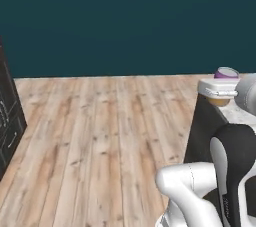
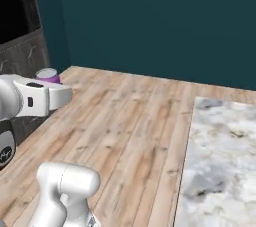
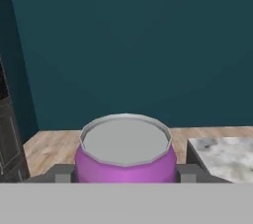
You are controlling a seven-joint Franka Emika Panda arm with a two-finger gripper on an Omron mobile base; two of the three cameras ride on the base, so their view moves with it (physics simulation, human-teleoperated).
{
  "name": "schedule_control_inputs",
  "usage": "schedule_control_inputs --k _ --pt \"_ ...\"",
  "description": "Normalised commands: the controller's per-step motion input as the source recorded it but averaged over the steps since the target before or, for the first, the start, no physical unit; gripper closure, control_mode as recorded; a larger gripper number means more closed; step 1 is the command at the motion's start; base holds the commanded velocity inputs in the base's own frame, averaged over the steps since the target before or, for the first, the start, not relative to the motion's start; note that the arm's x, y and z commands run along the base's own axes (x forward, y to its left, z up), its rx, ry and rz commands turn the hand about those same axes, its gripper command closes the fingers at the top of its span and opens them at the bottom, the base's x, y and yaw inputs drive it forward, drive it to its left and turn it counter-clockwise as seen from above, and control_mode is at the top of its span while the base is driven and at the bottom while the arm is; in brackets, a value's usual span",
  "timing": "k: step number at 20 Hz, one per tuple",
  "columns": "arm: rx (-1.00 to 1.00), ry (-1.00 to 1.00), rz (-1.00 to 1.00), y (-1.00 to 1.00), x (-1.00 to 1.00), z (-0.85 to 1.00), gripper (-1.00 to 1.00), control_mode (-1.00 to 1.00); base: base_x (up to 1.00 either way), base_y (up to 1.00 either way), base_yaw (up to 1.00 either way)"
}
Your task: Open the fridge, grab two sodas, and place both sodas inside the bowl with ice on the dining counter.
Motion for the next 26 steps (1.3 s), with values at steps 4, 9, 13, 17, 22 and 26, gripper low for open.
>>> schedule_control_inputs --k 4,9,13,17,22,26 --pt "0.0 0.0 0.0 0.0 0.0 0.0 1.0 1.0 1.0 0.25 -0.33" --pt "0.0 0.0 0.0 0.0 0.0 0.0 1.0 1.0 1.0 0.37 -0.35" --pt "0.0 0.0 0.0 0.0 0.0 0.0 1.0 1.0 0.9 0.45 -0.41" --pt "0.0 0.0 0.0 0.0 0.0 0.0 1.0 1.0 0.75 0.52 -0.45" --pt "0.0 0.0 0.0 0.0 0.0 0.0 1.0 1.0 0.67 0.56 -0.48" --pt "0.0 0.0 0.0 0.0 0.0 0.0 1.0 1.0 0.64 0.59 -0.49"
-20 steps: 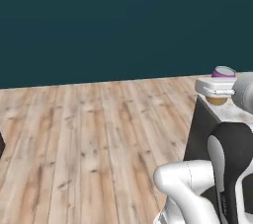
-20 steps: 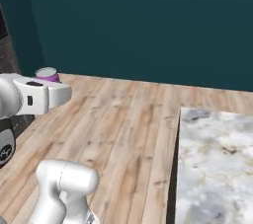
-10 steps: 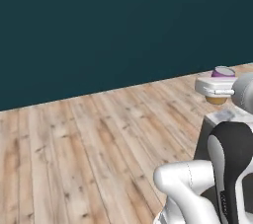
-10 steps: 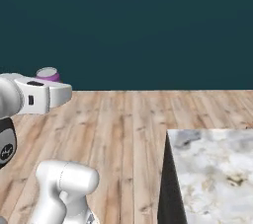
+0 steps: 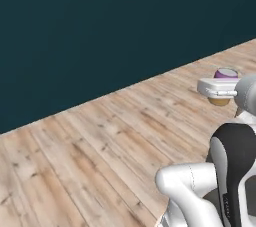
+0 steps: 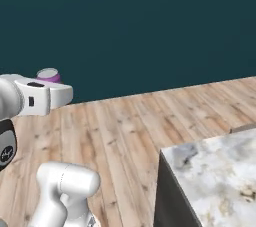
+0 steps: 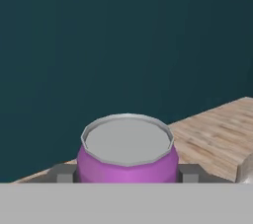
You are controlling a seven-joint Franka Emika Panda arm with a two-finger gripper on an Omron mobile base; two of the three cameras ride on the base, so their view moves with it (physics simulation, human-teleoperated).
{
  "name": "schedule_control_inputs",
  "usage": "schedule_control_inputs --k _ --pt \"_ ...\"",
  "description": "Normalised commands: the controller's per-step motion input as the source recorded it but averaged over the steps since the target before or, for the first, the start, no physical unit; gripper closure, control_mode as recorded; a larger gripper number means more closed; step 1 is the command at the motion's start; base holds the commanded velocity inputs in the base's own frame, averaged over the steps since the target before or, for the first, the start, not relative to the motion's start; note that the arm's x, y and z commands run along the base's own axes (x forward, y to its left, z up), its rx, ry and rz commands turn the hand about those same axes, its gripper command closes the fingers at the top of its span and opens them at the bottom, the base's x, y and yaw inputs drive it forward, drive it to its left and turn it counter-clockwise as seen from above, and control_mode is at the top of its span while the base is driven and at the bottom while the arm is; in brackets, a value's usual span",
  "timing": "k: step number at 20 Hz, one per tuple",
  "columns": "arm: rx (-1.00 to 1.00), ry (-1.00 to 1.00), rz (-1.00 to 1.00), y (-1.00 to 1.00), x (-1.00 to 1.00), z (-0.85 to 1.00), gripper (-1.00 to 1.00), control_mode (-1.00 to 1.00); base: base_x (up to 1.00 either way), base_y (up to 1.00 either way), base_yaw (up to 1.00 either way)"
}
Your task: Open the fridge, grab two sodas, and place both sodas inside the bowl with ice on the dining counter.
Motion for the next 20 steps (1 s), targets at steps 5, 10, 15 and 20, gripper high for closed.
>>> schedule_control_inputs --k 5,10,15,20 --pt "0.0 0.0 0.0 0.0 0.0 0.0 1.0 1.0 0.64 0.59 -0.49" --pt "0.0 0.0 0.0 0.0 0.0 0.0 1.0 1.0 0.62 0.58 -0.5" --pt "0.0 0.0 0.0 0.0 0.0 0.0 1.0 1.0 0.6 0.57 -0.5" --pt "0.0 0.0 0.0 0.0 0.0 0.0 1.0 1.0 0.59 0.56 -0.51"
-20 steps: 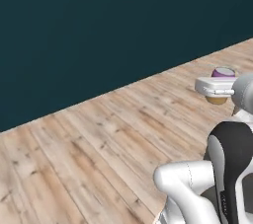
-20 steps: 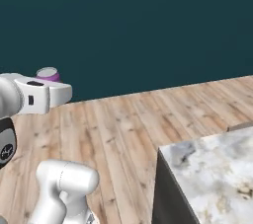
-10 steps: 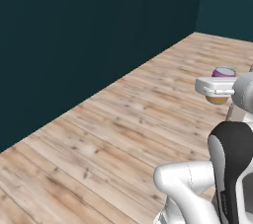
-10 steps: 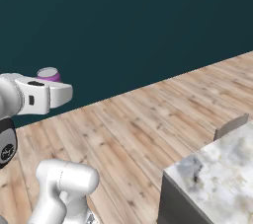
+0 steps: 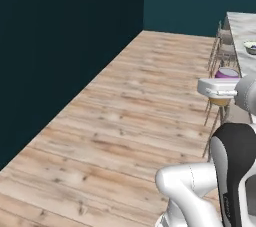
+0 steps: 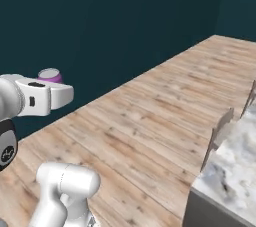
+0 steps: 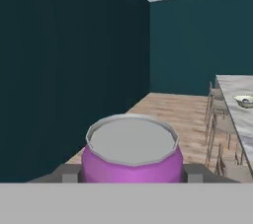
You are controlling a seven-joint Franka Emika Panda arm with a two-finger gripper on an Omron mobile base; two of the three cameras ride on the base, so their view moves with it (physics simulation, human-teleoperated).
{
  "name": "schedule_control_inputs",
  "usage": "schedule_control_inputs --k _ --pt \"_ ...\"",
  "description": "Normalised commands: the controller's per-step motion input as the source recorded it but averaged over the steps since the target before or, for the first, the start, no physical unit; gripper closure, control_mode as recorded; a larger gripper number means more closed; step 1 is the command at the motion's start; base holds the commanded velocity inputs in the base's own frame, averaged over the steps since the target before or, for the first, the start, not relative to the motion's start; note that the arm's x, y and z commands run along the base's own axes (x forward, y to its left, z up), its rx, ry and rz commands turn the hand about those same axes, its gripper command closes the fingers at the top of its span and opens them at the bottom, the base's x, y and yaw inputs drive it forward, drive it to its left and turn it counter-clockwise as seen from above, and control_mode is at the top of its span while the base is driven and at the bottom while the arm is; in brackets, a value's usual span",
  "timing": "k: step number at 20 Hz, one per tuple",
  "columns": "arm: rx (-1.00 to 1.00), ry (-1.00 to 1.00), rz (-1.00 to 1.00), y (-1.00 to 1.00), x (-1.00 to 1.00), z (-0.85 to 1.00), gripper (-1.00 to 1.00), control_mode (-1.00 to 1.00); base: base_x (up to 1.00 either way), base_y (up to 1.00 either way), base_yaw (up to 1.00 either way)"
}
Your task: Open the fridge, grab two sodas, and place both sodas inside the bowl with ice on the dining counter.
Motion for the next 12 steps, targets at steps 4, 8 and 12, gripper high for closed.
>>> schedule_control_inputs --k 4,8,12 --pt "0.0 0.0 0.0 0.0 0.0 0.0 1.0 1.0 0.6 0.56 -0.5" --pt "0.0 0.0 0.0 0.0 0.0 0.0 1.0 1.0 0.66 0.56 -0.48" --pt "0.0 0.0 0.0 0.0 0.0 0.0 1.0 1.0 0.75 0.58 -0.46"
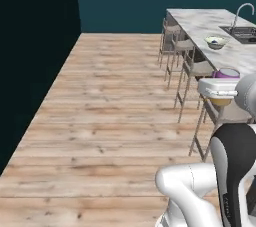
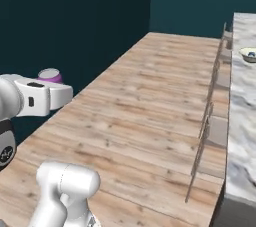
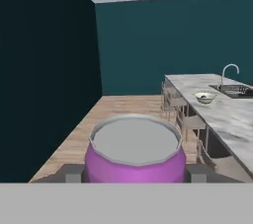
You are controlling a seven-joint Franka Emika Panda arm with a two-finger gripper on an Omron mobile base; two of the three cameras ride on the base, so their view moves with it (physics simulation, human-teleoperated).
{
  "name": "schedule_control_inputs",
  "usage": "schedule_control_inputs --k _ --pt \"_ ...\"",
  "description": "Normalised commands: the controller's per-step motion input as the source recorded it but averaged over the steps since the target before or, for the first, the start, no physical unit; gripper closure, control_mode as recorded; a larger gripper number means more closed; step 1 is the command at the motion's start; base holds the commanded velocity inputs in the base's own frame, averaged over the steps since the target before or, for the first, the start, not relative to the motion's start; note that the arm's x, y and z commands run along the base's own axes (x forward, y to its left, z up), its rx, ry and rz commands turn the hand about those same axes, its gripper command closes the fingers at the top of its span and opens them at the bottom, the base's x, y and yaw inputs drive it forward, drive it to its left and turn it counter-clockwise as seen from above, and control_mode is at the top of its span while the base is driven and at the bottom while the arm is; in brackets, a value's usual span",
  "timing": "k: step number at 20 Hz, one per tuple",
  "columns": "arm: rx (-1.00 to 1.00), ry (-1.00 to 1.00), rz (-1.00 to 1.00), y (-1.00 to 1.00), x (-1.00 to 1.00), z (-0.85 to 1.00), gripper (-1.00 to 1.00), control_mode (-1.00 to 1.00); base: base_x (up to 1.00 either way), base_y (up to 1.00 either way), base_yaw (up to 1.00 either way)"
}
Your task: Open the fridge, grab two sodas, and place both sodas inside the bowl with ice on the dining counter.
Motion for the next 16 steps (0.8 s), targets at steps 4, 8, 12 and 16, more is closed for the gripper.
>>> schedule_control_inputs --k 4,8,12,16 --pt "0.0 0.0 0.0 0.0 0.0 0.0 1.0 1.0 0.86 0.61 -0.43" --pt "0.0 0.0 0.0 0.0 0.0 0.0 1.0 1.0 0.93 0.61 -0.41" --pt "0.0 0.0 0.0 0.0 0.0 0.0 1.0 1.0 0.93 0.6 -0.41" --pt "0.0 0.0 0.0 0.0 0.0 0.0 1.0 1.0 0.79 0.6 -0.44"
